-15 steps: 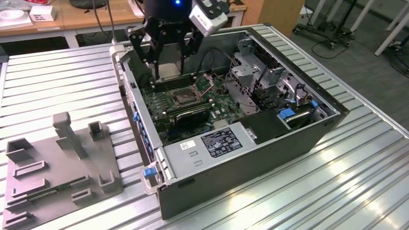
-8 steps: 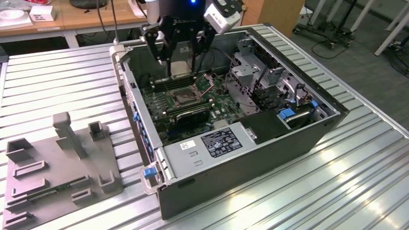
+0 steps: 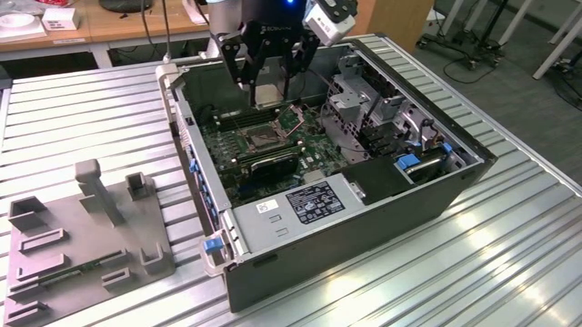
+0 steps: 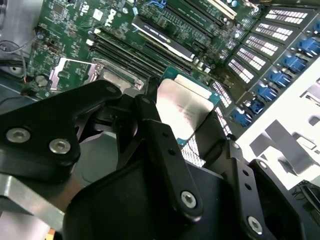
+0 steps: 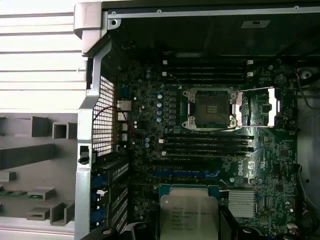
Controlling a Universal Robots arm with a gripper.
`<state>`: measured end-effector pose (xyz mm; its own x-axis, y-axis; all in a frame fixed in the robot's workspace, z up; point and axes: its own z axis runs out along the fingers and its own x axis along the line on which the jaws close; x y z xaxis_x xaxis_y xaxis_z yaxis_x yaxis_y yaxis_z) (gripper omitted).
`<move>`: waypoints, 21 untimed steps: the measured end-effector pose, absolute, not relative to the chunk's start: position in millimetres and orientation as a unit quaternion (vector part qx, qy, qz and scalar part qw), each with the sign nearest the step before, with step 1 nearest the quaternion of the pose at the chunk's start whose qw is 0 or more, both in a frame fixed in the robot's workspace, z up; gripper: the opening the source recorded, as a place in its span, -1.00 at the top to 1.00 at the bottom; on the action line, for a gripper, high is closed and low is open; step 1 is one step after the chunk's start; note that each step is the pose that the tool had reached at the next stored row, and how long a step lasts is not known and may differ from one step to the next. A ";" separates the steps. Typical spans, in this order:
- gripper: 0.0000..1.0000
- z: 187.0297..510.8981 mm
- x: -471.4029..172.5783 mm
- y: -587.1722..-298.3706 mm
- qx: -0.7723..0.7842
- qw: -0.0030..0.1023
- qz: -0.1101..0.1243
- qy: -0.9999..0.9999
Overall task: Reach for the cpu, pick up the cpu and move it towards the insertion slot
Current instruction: 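Pick up the cpu and move it towards the insertion slot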
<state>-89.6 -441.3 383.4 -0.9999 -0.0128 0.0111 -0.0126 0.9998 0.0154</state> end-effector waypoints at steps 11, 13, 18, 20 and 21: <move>-0.09 383.4 -89.0 -441.2 0.006 0.006 -0.008 -1.000; -0.09 383.5 -89.0 -441.2 0.006 0.006 -0.008 -1.000; -0.09 383.3 -83.7 -439.6 0.006 0.006 -0.008 -1.000; -0.09 383.2 -80.1 -438.4 0.006 0.006 -0.008 -1.000; -0.09 383.1 -78.3 -437.6 0.006 0.006 -0.008 -1.000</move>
